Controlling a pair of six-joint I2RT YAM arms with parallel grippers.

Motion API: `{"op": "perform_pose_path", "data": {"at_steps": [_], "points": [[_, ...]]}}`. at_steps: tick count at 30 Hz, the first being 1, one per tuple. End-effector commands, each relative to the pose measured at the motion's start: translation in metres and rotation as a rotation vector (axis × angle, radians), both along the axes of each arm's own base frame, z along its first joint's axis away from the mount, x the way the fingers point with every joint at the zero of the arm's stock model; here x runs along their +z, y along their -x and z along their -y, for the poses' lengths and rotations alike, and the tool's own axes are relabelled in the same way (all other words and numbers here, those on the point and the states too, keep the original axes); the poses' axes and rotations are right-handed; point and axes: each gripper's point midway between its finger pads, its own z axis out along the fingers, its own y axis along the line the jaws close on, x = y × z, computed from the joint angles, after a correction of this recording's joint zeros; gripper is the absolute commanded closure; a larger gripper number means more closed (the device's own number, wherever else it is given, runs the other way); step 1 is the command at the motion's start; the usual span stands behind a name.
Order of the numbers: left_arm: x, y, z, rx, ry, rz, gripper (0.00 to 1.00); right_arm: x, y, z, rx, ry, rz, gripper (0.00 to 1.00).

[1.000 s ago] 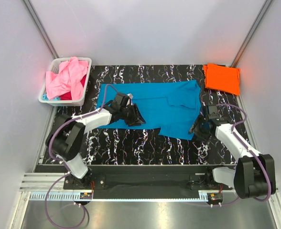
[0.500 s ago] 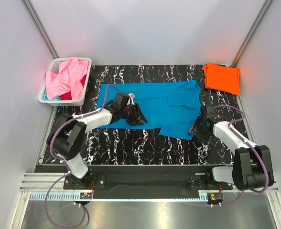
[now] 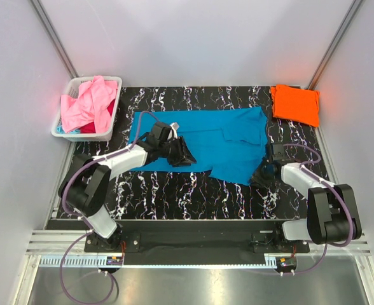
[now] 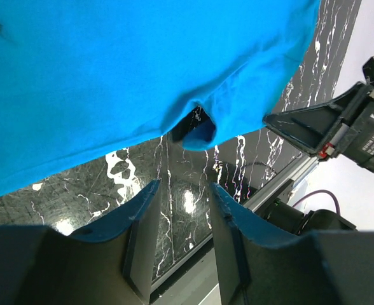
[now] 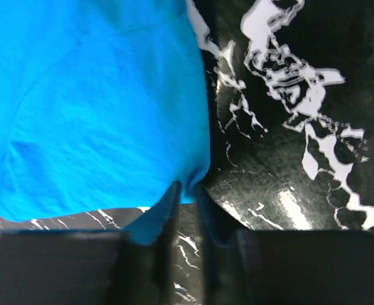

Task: Fold and stack the t-shirts
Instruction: Fold the tshirt

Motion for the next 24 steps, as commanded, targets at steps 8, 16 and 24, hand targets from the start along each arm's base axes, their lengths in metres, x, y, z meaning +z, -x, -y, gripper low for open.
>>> {"op": "perform_pose_path", "data": {"at_steps": [8,16,24], "points": [[0.023,0.001,0.003,-0.023,0.031,0.057,0.6,0.022,0.003,0.01,-0.042,0.037,0.015,1.0],[0.016,0.0,0.002,-0.02,0.02,0.042,0.6,0.086,-0.019,0.004,-0.024,0.006,0.164,0.99],[0.015,0.0,0.001,-0.02,0.012,0.043,0.6,0.063,-0.029,0.0,0.015,0.014,0.093,0.3]]}}
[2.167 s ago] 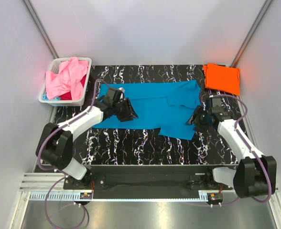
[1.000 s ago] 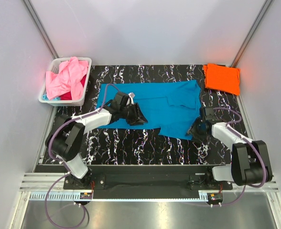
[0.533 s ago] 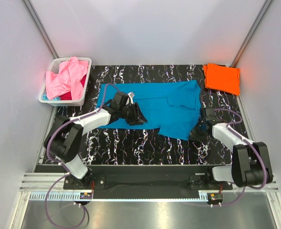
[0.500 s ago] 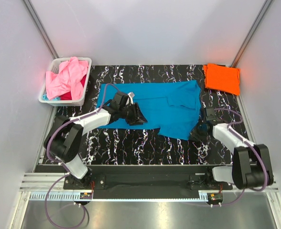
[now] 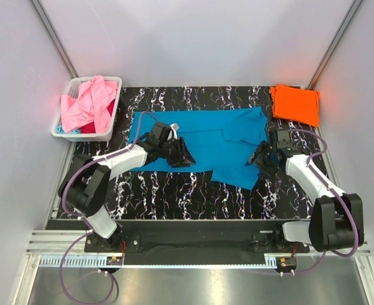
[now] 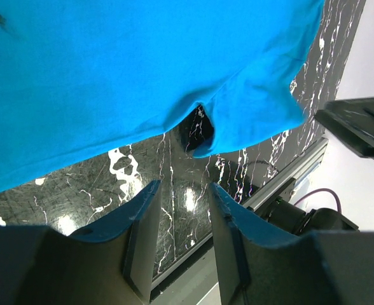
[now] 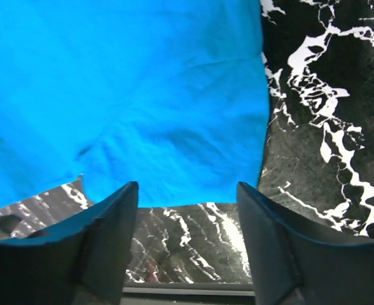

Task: Fold and stack the t-shirts
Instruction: Fold the tshirt

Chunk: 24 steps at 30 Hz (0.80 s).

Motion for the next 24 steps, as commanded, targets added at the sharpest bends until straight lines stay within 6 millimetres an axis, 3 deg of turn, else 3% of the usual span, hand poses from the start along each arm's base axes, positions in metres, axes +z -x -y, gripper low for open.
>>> {"op": "perform_pose_path", "data": {"at_steps": [1,6,11,15,24], "points": [[0.016,-0.002,0.003,-0.017,0.02,0.051,0.6,-0.004,-0.008,0.003,0.014,0.021,0.02,0.29],[0.014,-0.001,0.004,-0.027,0.023,0.041,0.6,0.004,-0.015,0.003,0.03,0.031,0.046,0.3],[0.012,0.0,0.004,-0.029,0.019,0.04,0.6,0.013,0.004,0.008,0.011,0.044,0.028,0.3],[0.009,-0.001,0.006,-0.034,0.021,0.029,0.6,-0.006,0.031,0.006,-0.016,0.016,-0.052,0.31],[0.01,-0.001,0.005,-0.036,0.021,0.033,0.61,-0.042,0.052,-0.003,-0.062,-0.062,-0.121,0.32]]}}
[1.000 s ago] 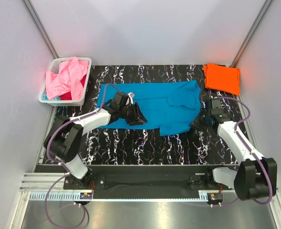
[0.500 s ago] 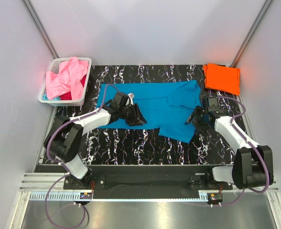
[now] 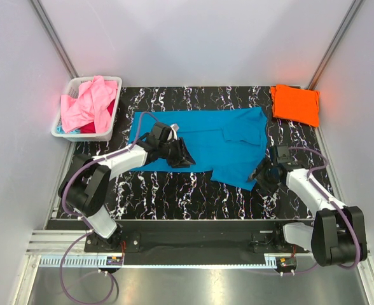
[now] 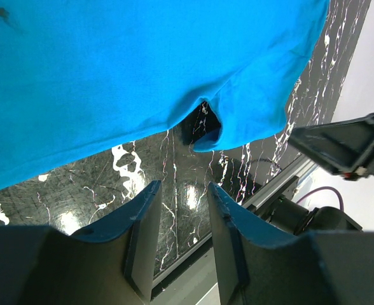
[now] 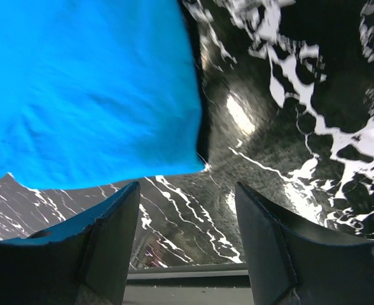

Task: Fold and stack the t-shirts
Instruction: Fold the tshirt

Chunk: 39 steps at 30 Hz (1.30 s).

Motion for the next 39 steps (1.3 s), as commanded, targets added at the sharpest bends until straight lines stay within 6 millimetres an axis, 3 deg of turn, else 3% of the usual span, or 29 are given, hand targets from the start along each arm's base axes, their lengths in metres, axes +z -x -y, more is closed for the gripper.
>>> {"op": "perform_pose_path", "data": {"at_steps": [1,5,7,11,17,20,26,35,39], "points": [[0.012,-0.003,0.006,-0.03,0.031,0.04,0.61,-0.003,-0.004,-0.009,-0.024,-0.061,0.019,0.32],[0.011,-0.002,0.006,-0.033,0.029,0.037,0.61,-0.01,-0.003,-0.012,-0.02,-0.081,0.021,0.35],[0.01,-0.002,0.006,-0.032,0.028,0.036,0.61,-0.014,-0.003,-0.016,-0.01,-0.1,0.014,0.41],[0.011,-0.002,0.006,-0.035,0.027,0.039,0.61,-0.016,-0.008,-0.018,0.006,-0.106,0.018,0.69],[0.014,-0.002,0.007,-0.043,0.027,0.04,0.61,-0.014,-0.017,-0.015,0.023,-0.078,0.031,0.82],[0.016,-0.004,0.007,-0.042,0.029,0.043,0.61,-0.013,-0.021,-0.016,0.031,-0.075,0.031,1.0],[0.012,-0.003,0.007,-0.044,0.025,0.032,0.61,-0.005,-0.031,-0.015,0.042,-0.066,0.058,1.0],[0.012,-0.002,0.006,-0.043,0.021,0.032,0.61,0.024,-0.069,-0.017,0.076,-0.047,0.148,1.0],[0.01,-0.002,0.006,-0.046,0.019,0.03,0.61,0.017,-0.084,-0.018,0.103,-0.031,0.128,1.0]]}}
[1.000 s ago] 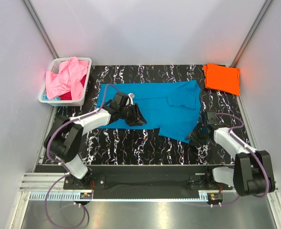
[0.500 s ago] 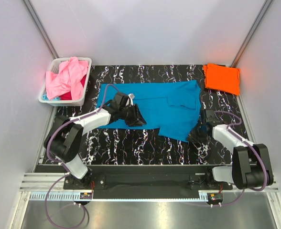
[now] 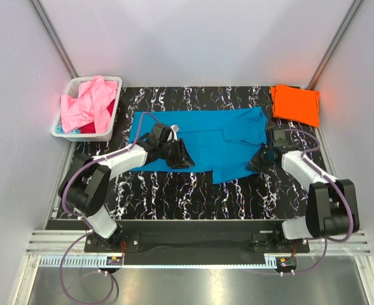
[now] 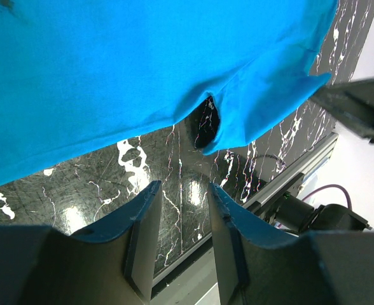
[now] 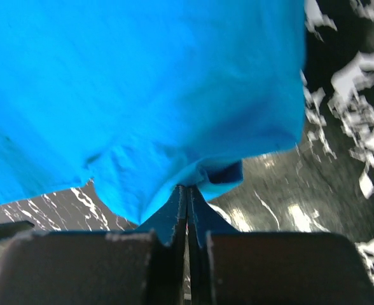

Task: Fold and stack the t-shirts
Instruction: Fold the tshirt

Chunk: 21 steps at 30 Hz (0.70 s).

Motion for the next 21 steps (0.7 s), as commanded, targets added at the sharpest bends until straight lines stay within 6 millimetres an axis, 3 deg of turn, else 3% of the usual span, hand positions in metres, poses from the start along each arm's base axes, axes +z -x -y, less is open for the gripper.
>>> {"op": "perform_pose_path", "data": {"at_steps": [1,2,3,7,12,17,21], "points": [[0.014,-0.005,0.009,-0.035,0.037,0.038,0.61,0.004,-0.025,-0.001,0.043,0.021,0.036,1.0],[0.013,-0.006,0.009,-0.035,0.035,0.039,0.61,0.006,-0.032,-0.003,0.053,0.017,0.042,1.0],[0.014,-0.006,0.009,-0.037,0.035,0.041,0.61,-0.003,-0.034,-0.005,0.076,0.018,0.017,1.0],[0.013,-0.006,0.008,-0.037,0.031,0.042,0.61,-0.015,-0.05,-0.01,0.131,0.013,0.027,0.9],[0.012,-0.006,0.007,-0.04,0.026,0.042,0.61,-0.02,-0.071,-0.019,0.193,-0.01,0.047,0.92],[0.012,-0.005,0.006,-0.046,0.019,0.045,0.61,-0.015,-0.087,-0.032,0.274,-0.058,0.086,0.94],[0.013,-0.005,0.006,-0.05,0.018,0.045,0.61,-0.001,-0.09,-0.027,0.255,-0.028,0.12,0.91]]}}
